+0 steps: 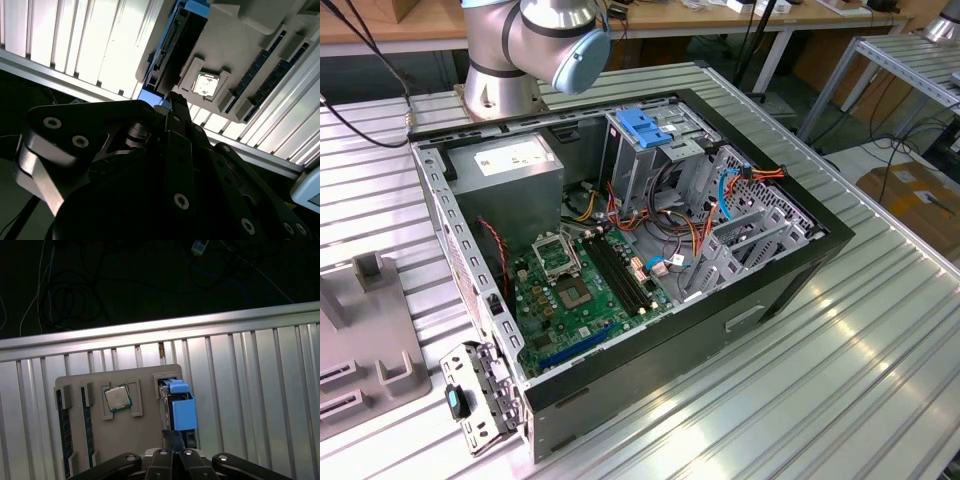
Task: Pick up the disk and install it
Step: 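Pick up the disk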
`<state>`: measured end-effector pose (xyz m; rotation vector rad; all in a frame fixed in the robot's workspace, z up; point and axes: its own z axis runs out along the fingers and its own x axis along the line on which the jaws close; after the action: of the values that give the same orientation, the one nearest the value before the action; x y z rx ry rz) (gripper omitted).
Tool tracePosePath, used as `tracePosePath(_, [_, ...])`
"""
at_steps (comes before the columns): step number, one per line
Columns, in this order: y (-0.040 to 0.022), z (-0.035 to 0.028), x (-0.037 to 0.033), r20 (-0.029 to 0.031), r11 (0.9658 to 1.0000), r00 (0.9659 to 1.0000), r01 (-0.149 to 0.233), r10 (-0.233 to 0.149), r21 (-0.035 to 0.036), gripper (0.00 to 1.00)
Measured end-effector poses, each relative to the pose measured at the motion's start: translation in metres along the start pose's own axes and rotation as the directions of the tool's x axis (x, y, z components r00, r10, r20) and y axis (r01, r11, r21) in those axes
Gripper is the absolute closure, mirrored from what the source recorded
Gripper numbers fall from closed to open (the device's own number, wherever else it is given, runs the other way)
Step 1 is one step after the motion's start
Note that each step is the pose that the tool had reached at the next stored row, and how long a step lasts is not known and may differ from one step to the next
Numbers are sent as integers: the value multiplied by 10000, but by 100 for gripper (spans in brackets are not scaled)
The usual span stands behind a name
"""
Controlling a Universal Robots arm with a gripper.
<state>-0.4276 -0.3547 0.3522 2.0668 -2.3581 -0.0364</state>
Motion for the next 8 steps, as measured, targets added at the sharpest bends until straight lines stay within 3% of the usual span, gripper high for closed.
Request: tracePosePath(8, [-28, 22, -8, -1, 10000, 10000, 1, -1, 0, 89])
